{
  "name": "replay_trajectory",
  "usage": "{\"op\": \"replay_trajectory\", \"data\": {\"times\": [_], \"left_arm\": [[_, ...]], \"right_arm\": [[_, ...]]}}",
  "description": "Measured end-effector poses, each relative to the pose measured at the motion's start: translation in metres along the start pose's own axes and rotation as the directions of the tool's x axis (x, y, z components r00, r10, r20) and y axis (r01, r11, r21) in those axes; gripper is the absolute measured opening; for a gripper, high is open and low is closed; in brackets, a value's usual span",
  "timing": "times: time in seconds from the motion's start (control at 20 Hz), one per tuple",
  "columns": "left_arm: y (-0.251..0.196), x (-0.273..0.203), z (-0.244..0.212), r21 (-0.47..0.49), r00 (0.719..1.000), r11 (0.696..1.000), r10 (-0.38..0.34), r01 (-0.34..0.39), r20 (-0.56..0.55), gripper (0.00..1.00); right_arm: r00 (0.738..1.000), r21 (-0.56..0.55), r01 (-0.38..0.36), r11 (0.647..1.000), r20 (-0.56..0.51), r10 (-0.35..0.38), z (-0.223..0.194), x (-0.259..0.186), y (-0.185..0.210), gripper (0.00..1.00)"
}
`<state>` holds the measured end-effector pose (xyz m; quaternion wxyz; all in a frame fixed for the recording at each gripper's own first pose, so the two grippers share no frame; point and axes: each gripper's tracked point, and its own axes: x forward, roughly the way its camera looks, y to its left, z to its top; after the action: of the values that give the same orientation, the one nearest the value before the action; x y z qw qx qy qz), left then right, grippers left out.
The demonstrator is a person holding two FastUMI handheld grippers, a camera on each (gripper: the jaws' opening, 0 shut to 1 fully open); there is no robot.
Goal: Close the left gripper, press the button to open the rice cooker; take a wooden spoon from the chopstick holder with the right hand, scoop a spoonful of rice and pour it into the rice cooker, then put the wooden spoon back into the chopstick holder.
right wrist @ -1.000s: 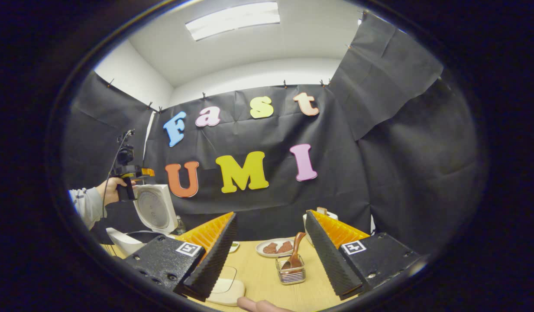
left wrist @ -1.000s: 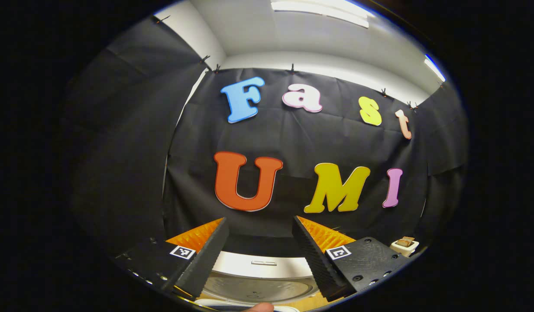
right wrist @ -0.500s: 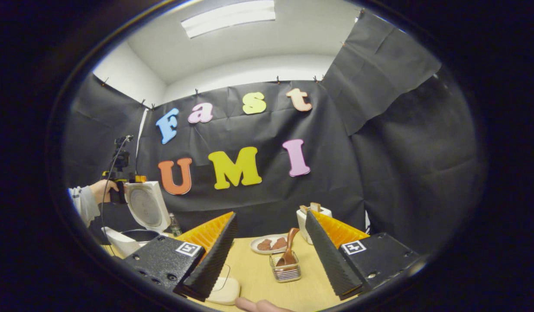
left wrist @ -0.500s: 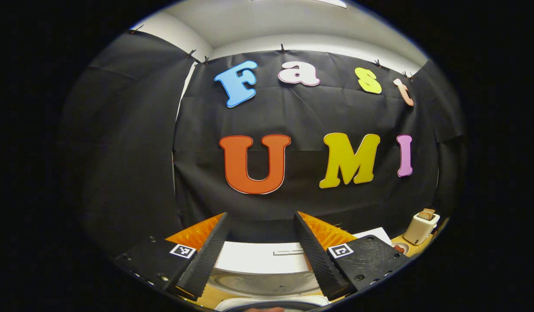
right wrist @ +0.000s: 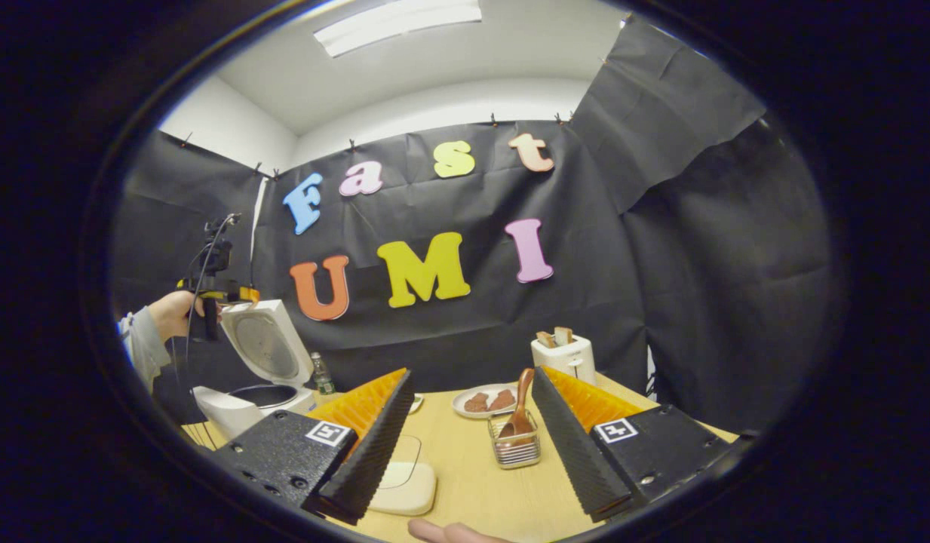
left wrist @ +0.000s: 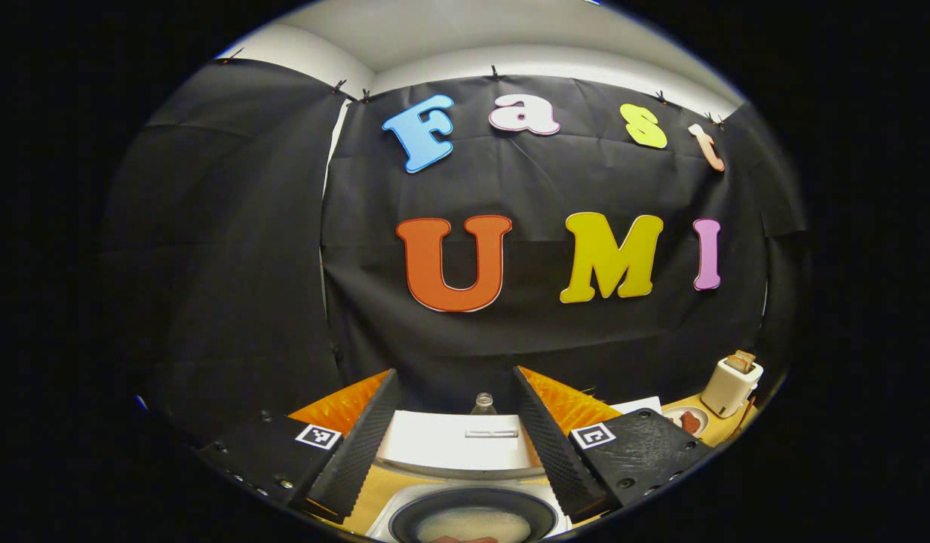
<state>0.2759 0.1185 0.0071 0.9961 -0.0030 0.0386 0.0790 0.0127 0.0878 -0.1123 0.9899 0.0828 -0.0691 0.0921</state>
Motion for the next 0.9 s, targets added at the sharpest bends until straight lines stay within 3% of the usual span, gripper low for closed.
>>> {"op": "replay_trajectory", "data": {"times": [0.1,0.15,0.25,0.55,0.7,0.9], "left_arm": [[0.003,-0.015,-0.009,0.000,1.000,1.000,0.005,-0.005,-0.021,0.96],[0.003,-0.025,-0.015,0.005,0.999,1.000,0.013,-0.013,-0.037,0.96],[-0.004,-0.039,-0.033,0.007,0.996,1.000,0.001,0.000,-0.091,0.96],[-0.012,-0.081,-0.126,0.003,0.943,0.999,-0.031,0.033,-0.331,0.96],[-0.011,-0.090,-0.139,-0.047,0.937,0.998,-0.059,0.046,-0.345,0.98],[-0.005,-0.104,-0.165,-0.075,0.905,0.996,-0.073,0.045,-0.419,0.98]], "right_arm": [[1.000,-0.019,0.011,1.000,0.005,-0.011,0.000,-0.009,-0.005,1.00],[1.000,-0.021,0.013,1.000,0.009,-0.013,0.000,-0.015,-0.006,0.95],[1.000,-0.027,0.008,1.000,0.009,-0.008,-0.001,-0.026,-0.002,1.00],[1.000,-0.057,0.006,0.998,0.013,-0.006,0.003,-0.062,0.002,1.00],[1.000,-0.079,0.021,0.997,0.020,-0.020,0.008,-0.074,0.003,1.00],[1.000,-0.085,0.007,0.996,0.030,-0.004,0.016,-0.087,0.015,1.00]]}}
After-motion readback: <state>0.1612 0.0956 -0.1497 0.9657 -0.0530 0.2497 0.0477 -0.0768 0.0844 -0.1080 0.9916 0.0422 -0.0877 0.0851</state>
